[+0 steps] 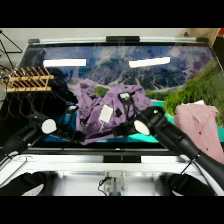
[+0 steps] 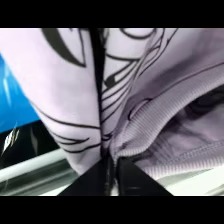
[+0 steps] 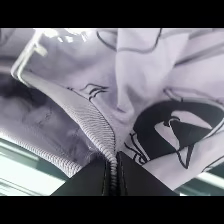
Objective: Fold the shirts.
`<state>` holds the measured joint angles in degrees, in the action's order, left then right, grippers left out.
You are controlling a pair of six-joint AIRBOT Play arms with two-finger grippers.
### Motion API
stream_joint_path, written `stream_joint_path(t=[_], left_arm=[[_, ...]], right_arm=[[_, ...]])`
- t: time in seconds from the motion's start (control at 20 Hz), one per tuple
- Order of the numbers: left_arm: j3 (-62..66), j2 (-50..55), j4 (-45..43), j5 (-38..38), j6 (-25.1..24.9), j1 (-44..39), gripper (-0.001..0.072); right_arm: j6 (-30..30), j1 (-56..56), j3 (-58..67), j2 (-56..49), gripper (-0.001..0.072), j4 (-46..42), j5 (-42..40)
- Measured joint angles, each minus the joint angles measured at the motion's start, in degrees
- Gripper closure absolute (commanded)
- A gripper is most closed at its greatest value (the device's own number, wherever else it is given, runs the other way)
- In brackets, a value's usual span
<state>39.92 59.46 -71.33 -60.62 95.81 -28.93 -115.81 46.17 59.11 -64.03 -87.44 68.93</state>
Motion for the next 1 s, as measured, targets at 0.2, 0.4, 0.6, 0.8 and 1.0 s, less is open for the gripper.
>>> stream_joint_path(t=[0.2,0.4,0.6,0.8,1.0], left_arm=[[-1.38,0.0,3.43,5.62,0.9,0.0,0.0173],[-1.64,0.02,4.44,7.67,1.03,0.07,0.0175],[2.36,-0.13,2.51,3.15,-0.96,4.04,0.0173],[14.67,-0.42,-5.2,-4.87,-6.21,15.5,0.0143],[28.35,1.97,-11.67,-8.02,-11.13,31.87,0.0144]], right_arm=[[-2.34,3.85,-5.2,0.0,0.0623,-0.17,-5.05],[-5.4,5.25,-7.17,0.0,0.0623,-2.21,-9.09],[-6.62,5.6,-7.74,0.02,0.0623,-3.58,-10.34],[-7.02,5.7,-7.87,0.02,0.0623,-3.96,-10.8],[-7.19,5.7,-7.89,0.0,0.0623,-3.61,-10.86]])
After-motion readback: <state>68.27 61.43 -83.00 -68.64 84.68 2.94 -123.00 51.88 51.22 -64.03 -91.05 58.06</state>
